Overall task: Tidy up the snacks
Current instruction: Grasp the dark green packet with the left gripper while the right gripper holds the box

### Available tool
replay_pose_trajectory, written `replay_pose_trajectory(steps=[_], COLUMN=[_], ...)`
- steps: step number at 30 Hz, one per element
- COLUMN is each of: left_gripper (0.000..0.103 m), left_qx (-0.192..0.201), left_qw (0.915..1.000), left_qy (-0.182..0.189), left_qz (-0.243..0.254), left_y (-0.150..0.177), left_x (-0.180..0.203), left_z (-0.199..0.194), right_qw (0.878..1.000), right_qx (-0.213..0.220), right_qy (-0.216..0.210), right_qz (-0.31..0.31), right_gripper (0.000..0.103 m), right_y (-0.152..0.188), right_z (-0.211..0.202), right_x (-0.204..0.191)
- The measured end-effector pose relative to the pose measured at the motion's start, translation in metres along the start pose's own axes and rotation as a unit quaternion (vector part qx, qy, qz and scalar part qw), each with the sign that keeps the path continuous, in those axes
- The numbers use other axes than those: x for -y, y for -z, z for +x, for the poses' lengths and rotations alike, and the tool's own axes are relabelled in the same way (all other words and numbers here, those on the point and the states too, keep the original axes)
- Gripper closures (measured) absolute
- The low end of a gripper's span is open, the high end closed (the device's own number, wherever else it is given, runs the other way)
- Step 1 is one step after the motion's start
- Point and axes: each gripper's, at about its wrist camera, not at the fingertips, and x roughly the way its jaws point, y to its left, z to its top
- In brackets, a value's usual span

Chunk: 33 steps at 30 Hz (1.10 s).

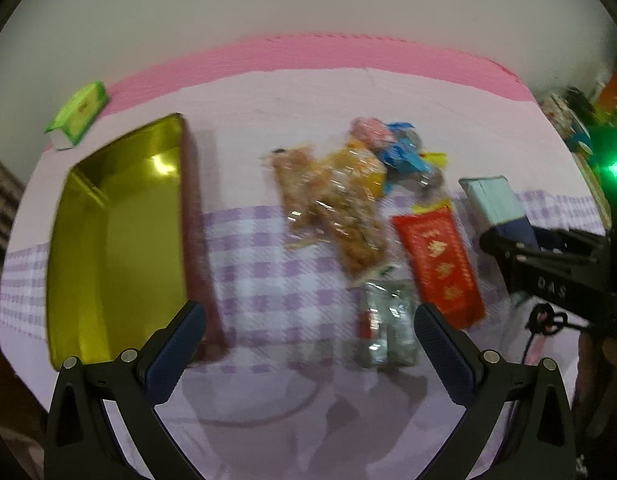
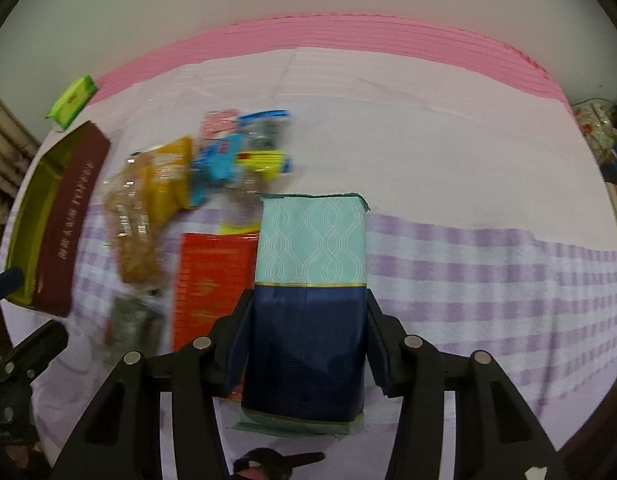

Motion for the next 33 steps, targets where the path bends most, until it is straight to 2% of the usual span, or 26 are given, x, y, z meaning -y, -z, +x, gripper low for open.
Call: replay_pose_trajectory(steps=[4, 7, 10, 14, 17, 21, 33], left_gripper=[0.003, 0.016, 0.022, 0.022, 0.025, 0.034, 0.052], left_qx=[-0.031, -0.042, -0.053, -0.067, -0.08, -0.094, -0.107], left_qw=[0.9993, 0.9987, 0.9984, 0.9971, 0.996, 0.995, 0.9936], left_qy=[0.023, 0.028, 0.022, 0.033, 0.037, 0.033, 0.035], left_qz=[0.001, -0.006, -0.002, 0.012, 0.016, 0.013, 0.009], left_y=[-0.001, -0.002, -0.003, -0.003, -0.005, -0.007, -0.012], left_x=[0.011, 0.013, 0.016, 0.028, 0.035, 0.037, 0.034], left_z=[0.011, 0.015, 0.021, 0.027, 0.037, 0.05, 0.071], right_qw=[1.0, 1.0, 0.999, 0.999, 0.999, 0.999, 0.999], right_qx=[-0.003, -0.005, -0.011, -0.006, -0.008, -0.012, -0.015], right_qy=[0.021, 0.02, 0.011, 0.008, 0.004, -0.001, -0.001], right_qz=[-0.01, 0.005, 0.028, 0.031, 0.036, 0.038, 0.039], right_gripper=[0.056, 0.056, 0.056, 0.056, 0.056, 0.056, 0.056], right_y=[0.003, 0.009, 0.013, 0.011, 0.011, 0.01, 0.012], right_z=[0.0, 0.003, 0.005, 0.004, 0.004, 0.006, 0.01], right_x=[0.016, 0.032, 0.047, 0.054, 0.055, 0.057, 0.051])
